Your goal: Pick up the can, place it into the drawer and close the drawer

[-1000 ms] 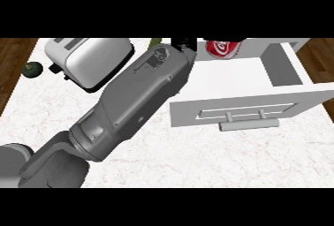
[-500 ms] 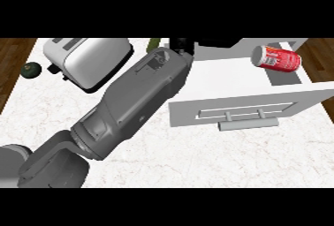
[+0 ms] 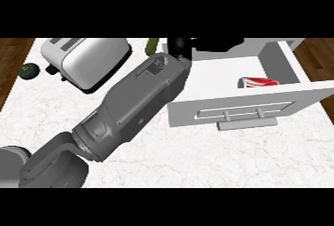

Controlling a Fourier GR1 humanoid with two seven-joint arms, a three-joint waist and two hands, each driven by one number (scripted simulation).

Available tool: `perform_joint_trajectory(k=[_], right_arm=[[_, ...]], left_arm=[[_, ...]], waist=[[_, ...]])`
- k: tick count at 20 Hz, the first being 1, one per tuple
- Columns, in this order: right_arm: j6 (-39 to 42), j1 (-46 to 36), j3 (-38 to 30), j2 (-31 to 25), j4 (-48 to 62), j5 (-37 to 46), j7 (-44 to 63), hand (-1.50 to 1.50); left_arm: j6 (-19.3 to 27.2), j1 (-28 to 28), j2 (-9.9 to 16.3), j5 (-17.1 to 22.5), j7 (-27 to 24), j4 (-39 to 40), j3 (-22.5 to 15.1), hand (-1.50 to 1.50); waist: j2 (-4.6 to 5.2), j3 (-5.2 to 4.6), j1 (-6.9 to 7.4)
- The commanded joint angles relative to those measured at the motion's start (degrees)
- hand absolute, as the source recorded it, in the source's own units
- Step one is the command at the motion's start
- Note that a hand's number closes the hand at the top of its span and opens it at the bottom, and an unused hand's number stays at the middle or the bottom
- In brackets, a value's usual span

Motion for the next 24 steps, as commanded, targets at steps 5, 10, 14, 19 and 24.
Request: perform_joint_trajectory(k=[5,10,14,19,24], right_arm=[[2.4,-3.7,-3.2,-4.3,-4.3,8.6,-6.5,-1.50],[4.8,-5.8,2.1,-2.2,-7.1,17.0,-10.5,-1.50],[6.1,-8.6,4.3,-3.1,-5.8,24.5,-14.8,-1.50],[3.6,-13.7,13.1,-3.0,-9.1,38.2,-11.7,-1.50],[1.4,-20.1,19.9,-4.5,-0.3,52.9,-15.4,-1.50]], left_arm=[[-0.5,0.2,0.0,2.8,-4.0,-0.2,-0.1,-1.50],[-1.2,-1.3,0.0,4.2,-6.1,-0.1,0.2,-1.50],[-0.4,-2.7,0.0,5.2,-6.5,-0.7,0.0,-1.50],[0.9,-3.0,0.0,6.1,-8.3,-1.3,0.3,-1.50],[0.9,-1.2,0.0,6.7,-6.7,-3.7,-0.3,-1.50]], waist=[[0.12,-0.03,0.20],[0.10,-0.02,1.31],[-0.05,0.00,2.23],[-0.03,-0.08,3.52],[-0.47,-0.07,5.02]])
